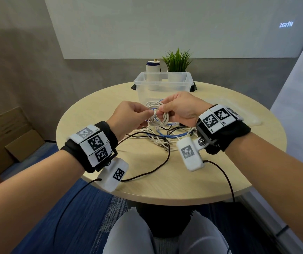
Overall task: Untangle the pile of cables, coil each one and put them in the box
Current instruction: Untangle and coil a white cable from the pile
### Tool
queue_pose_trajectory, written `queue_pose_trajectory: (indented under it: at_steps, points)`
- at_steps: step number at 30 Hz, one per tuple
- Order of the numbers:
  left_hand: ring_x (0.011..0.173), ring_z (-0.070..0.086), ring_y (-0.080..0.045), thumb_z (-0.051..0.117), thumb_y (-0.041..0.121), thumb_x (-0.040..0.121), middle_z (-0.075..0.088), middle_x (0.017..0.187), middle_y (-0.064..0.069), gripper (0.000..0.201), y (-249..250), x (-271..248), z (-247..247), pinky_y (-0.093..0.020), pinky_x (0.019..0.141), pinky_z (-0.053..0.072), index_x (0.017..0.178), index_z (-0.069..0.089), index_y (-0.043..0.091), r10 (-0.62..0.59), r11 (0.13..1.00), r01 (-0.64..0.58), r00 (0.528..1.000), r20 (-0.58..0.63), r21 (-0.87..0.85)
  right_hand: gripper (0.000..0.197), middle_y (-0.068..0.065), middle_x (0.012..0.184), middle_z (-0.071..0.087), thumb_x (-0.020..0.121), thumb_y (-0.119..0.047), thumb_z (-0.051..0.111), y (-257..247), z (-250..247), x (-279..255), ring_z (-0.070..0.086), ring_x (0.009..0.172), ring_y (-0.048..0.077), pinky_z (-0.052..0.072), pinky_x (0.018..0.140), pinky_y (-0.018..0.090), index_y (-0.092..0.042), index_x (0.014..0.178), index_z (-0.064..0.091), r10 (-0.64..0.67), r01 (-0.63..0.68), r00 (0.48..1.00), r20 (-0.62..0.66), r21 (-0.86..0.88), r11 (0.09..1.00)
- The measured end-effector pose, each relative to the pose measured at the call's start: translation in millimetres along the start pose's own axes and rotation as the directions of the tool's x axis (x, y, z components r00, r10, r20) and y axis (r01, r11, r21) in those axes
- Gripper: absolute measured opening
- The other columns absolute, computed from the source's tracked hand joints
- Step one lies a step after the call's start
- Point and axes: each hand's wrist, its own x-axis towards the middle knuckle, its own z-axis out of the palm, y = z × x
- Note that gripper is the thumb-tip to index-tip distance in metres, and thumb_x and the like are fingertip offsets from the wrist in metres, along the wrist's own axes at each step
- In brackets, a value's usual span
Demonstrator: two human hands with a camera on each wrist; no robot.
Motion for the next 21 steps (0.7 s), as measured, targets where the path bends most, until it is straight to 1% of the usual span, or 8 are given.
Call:
queue_pose_trajectory:
  at_steps: [3,6,9,12,14,17,19,21]
  points:
    - [0.060,0.062,-0.007,0.068,0.027,0.085,0.068,0.075,-0.007,0.022,1.0,-0.9,3.6,-0.023,0.066,0.057,0.092,0.073,0.007,0.006,1.000,-0.006,1.000,0.006,-0.004,0.011,0.021,0.085,0.063,0.087,0.012,0.055,1.0,0.9,0.6,0.062,0.078,0.027,0.054,0.083,0.040,0.002,0.088,0.060,-0.019,0.020,0.999,0.027,-0.018,1.000]
    - [0.052,0.052,-0.005,0.070,0.024,0.085,0.061,0.064,-0.004,0.019,1.3,0.7,4.2,-0.015,0.046,0.043,0.087,0.072,0.006,-0.004,0.999,0.004,1.000,-0.008,0.032,0.011,0.018,0.081,0.062,0.089,0.011,0.053,3.5,1.9,-1.0,0.061,0.072,0.023,0.054,0.077,0.035,0.003,0.088,0.061,-0.036,0.038,0.997,0.063,-0.041,0.998]
    - [0.061,0.053,-0.012,0.069,0.026,0.085,0.061,0.068,-0.004,0.017,1.2,3.1,3.1,-0.014,0.045,0.038,0.078,0.065,0.011,-0.004,0.996,0.003,1.000,0.019,0.089,0.011,0.015,0.076,0.061,0.089,0.008,0.054,5.5,2.5,-3.1,0.057,0.066,0.019,0.053,0.065,0.030,-0.001,0.084,0.060,-0.050,0.054,0.995,0.089,-0.049,0.997]
    - [0.060,0.049,-0.011,0.063,0.025,0.090,0.060,0.073,-0.004,0.014,2.7,4.5,1.6,-0.013,0.044,0.037,0.083,0.059,0.013,0.045,0.981,-0.046,0.999,0.009,0.188,0.009,0.013,0.076,0.060,0.089,0.004,0.058,4.9,2.0,-1.9,0.054,0.065,0.018,0.048,0.065,0.029,-0.004,0.084,0.060,-0.079,0.086,0.992,0.097,-0.065,0.994]
    - [0.059,0.043,-0.011,0.057,0.022,0.093,0.058,0.075,-0.002,0.011,2.6,5.7,-0.5,-0.014,0.045,0.035,0.088,0.058,0.012,0.099,0.956,-0.094,0.995,-0.003,0.279,0.009,0.010,0.073,0.059,0.090,0.002,0.058,2.8,1.0,-1.4,0.052,0.062,0.015,0.047,0.062,0.027,-0.005,0.086,0.062,-0.089,0.103,0.990,0.105,-0.136,0.985]
    - [0.057,0.041,-0.011,0.052,0.018,0.095,0.056,0.071,0.004,0.009,2.6,6.2,-3.3,-0.010,0.041,0.031,0.089,0.056,0.012,0.161,0.922,-0.151,0.987,0.001,0.356,0.011,0.007,0.069,0.059,0.091,-0.001,0.057,0.1,-0.1,-2.9,0.052,0.057,0.012,0.046,0.056,0.023,-0.005,0.087,0.066,-0.085,0.126,0.986,0.142,-0.315,0.941]
    - [0.056,0.041,-0.009,0.053,0.017,0.095,0.052,0.068,0.006,0.008,4.6,6.2,-4.6,-0.010,0.042,0.032,0.088,0.056,0.013,0.203,0.908,-0.185,0.979,-0.008,0.377,0.011,0.007,0.069,0.061,0.092,-0.003,0.057,-0.8,-0.8,-3.5,0.054,0.057,0.011,0.047,0.053,0.021,-0.003,0.090,0.068,-0.076,0.132,0.986,0.146,-0.421,0.898]
    - [0.055,0.041,-0.007,0.058,0.020,0.093,0.052,0.066,0.007,0.007,6.9,7.5,-6.3,-0.012,0.045,0.033,0.088,0.058,0.014,0.233,0.900,-0.212,0.972,-0.011,0.380,0.014,0.008,0.073,0.064,0.092,-0.005,0.057,-1.4,-1.7,-2.8,0.057,0.060,0.012,0.050,0.057,0.021,0.000,0.098,0.069,-0.079,0.134,0.988,0.130,-0.497,0.858]
